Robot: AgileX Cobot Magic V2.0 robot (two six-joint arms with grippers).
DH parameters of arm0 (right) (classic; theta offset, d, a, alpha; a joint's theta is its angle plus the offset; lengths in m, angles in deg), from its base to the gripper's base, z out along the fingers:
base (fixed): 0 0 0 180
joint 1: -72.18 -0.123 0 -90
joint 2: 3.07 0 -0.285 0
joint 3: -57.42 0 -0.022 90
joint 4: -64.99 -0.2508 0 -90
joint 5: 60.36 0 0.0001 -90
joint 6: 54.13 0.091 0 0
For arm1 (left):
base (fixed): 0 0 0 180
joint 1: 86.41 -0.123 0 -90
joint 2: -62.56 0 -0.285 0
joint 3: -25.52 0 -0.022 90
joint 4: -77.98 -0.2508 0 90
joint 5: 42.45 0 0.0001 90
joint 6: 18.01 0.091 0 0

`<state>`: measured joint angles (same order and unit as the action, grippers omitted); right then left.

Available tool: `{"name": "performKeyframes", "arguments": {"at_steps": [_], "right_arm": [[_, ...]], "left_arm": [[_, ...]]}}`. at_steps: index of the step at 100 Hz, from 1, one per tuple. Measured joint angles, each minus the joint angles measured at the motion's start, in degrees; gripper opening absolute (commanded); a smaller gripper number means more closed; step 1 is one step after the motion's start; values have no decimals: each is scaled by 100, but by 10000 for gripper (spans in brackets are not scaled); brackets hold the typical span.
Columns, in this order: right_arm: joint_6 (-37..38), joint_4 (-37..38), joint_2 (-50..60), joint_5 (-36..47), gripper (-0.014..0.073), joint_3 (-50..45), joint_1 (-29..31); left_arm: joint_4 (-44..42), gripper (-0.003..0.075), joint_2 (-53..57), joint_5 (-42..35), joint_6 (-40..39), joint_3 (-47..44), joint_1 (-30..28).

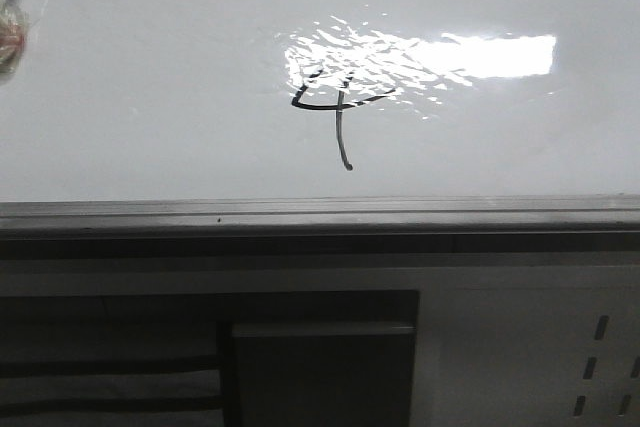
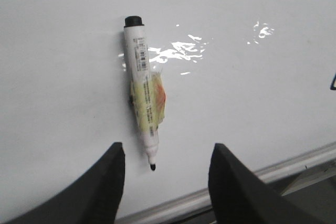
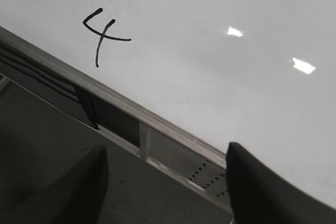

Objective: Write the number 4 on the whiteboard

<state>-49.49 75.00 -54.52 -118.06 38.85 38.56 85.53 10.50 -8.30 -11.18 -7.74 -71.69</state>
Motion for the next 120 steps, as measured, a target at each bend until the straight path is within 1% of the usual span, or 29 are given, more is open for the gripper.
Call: {"name": "performKeyframes", "arguments": {"at_steps": [9, 17, 24, 28, 31, 38, 48, 53, 55, 105, 120], "right_arm": [[149, 0, 279, 513, 318, -547, 0], [183, 0, 571, 1003, 253, -1086, 0], [198, 0, 821, 1427, 190, -1471, 0], [198, 0, 955, 1641, 148, -1632, 0], [198, 0, 1034, 1776, 116, -1763, 0], [198, 9, 1191, 2043, 34, -1957, 0], [198, 9, 1315, 2241, -70, -2095, 0], [198, 9, 1319, 2286, -72, -2120, 0], [198, 9, 1319, 2297, -72, -2133, 0], [210, 9, 1319, 2444, -72, -2158, 0], [210, 9, 1319, 2444, -72, -2158, 0]], "left_arm": [[-41, 333, 652, 292, 0, -158, 0], [-63, 333, 1158, 324, 0, -497, 0], [-63, 329, 1545, 156, 0, -862, 0], [-63, 312, 1740, -2, 0, -1082, 0], [-50, 291, 1853, -131, 0, -1222, 0], [-6, 214, 2069, -421, 0, -1518, 0], [32, 59, 2202, -713, 0, -1768, 0], [41, -7, 2213, -803, 0, -1811, 0], [41, -20, 2213, -810, 0, -1822, 0], [74, -20, 2226, -924, 0, -1848, 0], [106, -20, 2482, -1191, 0, -2158, -114]]}}
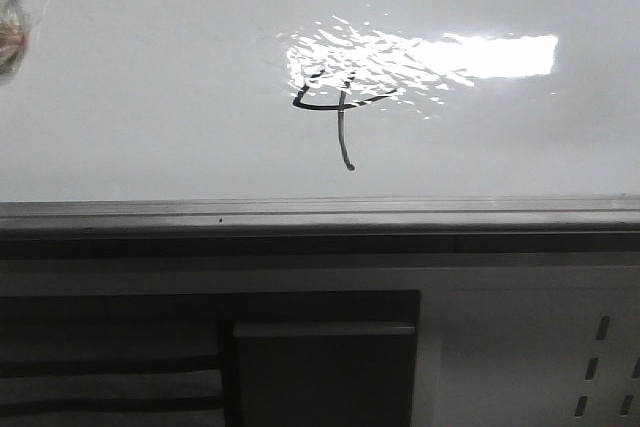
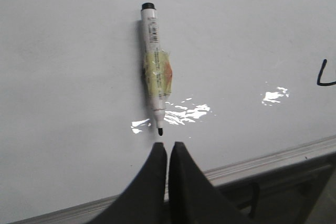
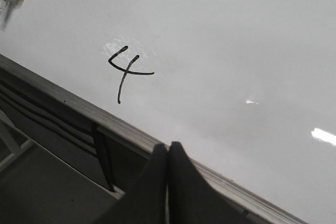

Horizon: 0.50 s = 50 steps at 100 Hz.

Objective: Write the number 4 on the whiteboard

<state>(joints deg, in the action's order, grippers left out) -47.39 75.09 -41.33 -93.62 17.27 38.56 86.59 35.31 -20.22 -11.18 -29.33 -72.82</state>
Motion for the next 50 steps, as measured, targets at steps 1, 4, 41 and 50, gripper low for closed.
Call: {"name": "performKeyframes", "arguments": {"at_steps": [1, 4, 41, 50], "right_arm": [[0, 0, 0, 0, -72, 0, 0], [0, 0, 0, 0, -72, 0, 0], [11, 0, 0, 0, -72, 0, 0], [11, 0, 0, 0, -72, 0, 0]], "left_arm": [[0, -20, 51, -40, 0, -28, -32], [-37, -20, 162, -136, 0, -188, -108], [-104, -20, 1819, -1747, 0, -2223, -1086], [-118, -20, 1972, -1941, 0, -2225, -1086]]}}
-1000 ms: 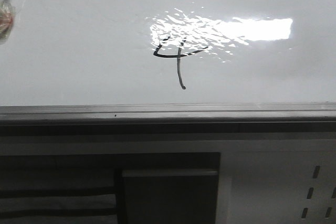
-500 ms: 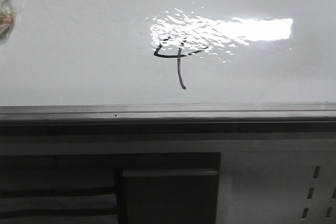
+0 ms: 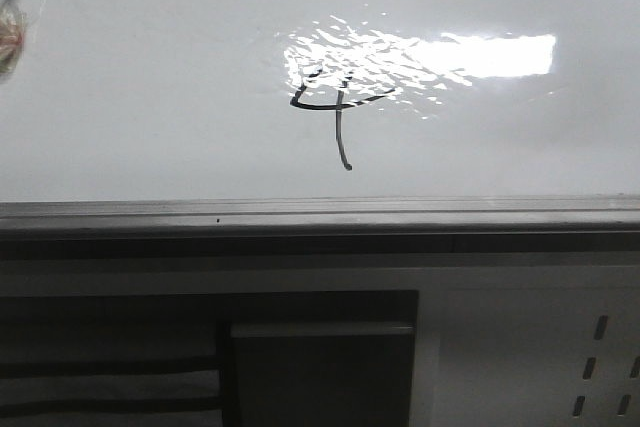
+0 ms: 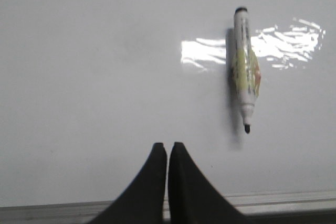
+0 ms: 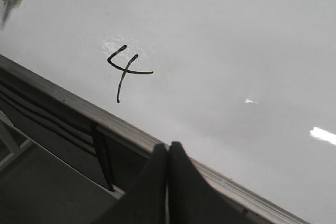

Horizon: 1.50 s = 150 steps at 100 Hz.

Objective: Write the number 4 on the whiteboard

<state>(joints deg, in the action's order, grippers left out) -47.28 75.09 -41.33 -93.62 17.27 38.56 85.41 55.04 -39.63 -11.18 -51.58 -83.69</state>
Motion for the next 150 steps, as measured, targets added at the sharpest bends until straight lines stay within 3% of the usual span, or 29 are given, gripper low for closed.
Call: {"name": "performKeyframes", "arguments": {"at_steps": [91, 100, 126, 150], "right_arm": [[12, 0, 86, 51, -72, -106, 45], [12, -13, 356, 481, -72, -501, 443], [22, -61, 1828, 2754, -72, -2621, 2376], [22, -426, 3029, 3143, -72, -3747, 3214]], "left_arm": [[-99, -20, 0, -53, 0, 0, 0], [-99, -20, 0, -53, 0, 0, 0], [-99, -20, 0, -53, 0, 0, 0], [-99, -20, 0, -53, 0, 0, 0]]}}
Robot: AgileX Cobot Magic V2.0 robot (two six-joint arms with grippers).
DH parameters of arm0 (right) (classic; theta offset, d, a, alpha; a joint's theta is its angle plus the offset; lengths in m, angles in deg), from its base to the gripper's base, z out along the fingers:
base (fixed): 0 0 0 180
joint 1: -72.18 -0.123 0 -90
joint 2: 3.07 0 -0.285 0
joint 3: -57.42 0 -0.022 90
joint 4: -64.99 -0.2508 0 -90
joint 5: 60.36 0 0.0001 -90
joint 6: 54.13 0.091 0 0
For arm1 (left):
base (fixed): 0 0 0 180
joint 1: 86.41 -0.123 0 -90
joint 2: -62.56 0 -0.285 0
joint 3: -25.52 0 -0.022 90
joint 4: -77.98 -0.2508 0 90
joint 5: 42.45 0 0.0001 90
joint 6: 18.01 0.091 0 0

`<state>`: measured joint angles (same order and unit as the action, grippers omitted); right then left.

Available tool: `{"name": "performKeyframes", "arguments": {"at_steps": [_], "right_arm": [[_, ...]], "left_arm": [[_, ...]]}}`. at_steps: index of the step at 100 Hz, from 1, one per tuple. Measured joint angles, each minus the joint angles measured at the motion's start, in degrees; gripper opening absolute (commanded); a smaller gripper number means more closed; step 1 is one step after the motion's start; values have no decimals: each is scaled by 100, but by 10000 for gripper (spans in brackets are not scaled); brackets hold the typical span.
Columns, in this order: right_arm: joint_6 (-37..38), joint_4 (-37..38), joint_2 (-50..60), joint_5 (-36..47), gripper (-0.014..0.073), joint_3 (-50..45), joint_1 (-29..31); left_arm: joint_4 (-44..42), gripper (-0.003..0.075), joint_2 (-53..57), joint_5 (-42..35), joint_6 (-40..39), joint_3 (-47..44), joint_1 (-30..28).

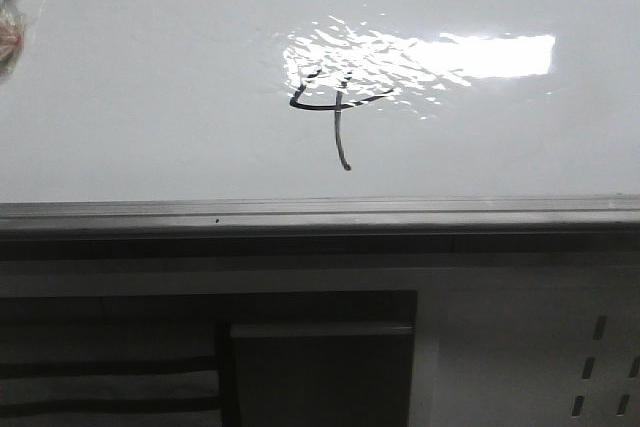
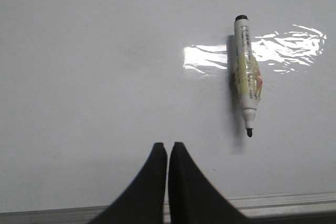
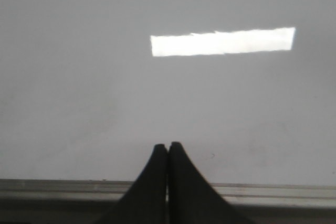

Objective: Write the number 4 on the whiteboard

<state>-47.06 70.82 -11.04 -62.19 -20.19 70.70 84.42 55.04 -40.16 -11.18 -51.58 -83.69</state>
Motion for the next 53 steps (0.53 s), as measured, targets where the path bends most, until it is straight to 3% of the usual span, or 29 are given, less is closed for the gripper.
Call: {"name": "performKeyframes", "arguments": {"at_steps": [53], "right_arm": [[0, -20, 62, 101, -72, 0, 19]], "left_arm": [[0, -20, 0, -10, 0, 0, 0]]}}
